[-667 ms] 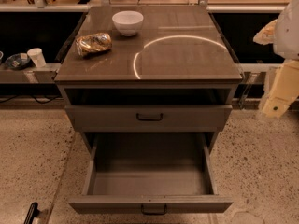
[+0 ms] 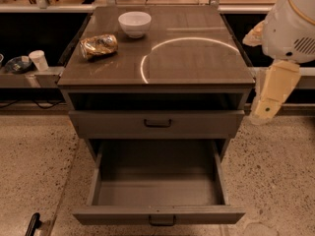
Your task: Place orange can into middle drawer
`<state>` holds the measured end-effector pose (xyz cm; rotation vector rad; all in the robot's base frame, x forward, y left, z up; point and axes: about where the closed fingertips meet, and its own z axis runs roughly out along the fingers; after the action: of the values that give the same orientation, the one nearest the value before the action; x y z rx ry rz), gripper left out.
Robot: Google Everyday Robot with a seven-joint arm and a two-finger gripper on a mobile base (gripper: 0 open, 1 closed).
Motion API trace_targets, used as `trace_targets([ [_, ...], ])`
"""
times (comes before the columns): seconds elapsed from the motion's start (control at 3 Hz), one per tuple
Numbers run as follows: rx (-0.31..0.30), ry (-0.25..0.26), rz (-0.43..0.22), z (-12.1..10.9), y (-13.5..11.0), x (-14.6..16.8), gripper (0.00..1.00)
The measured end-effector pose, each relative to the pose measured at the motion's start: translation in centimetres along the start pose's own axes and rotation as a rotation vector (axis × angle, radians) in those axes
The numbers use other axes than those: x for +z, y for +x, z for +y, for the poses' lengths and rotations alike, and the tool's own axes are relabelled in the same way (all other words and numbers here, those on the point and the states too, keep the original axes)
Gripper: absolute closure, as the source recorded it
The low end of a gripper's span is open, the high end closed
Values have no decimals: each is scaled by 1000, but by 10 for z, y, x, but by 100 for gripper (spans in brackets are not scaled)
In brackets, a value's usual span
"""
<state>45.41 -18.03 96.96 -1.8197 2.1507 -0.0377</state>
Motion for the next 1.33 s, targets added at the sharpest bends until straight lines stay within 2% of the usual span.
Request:
trace_targets([
  [0.33, -262, -49, -101, 12, -103, 36, 0],
  [0.67, -332, -54, -123, 19, -131, 39, 0],
  [1.0, -334, -54, -122, 19, -132, 38, 0],
  [1.33, -438, -97, -125, 11, -137, 47, 0],
])
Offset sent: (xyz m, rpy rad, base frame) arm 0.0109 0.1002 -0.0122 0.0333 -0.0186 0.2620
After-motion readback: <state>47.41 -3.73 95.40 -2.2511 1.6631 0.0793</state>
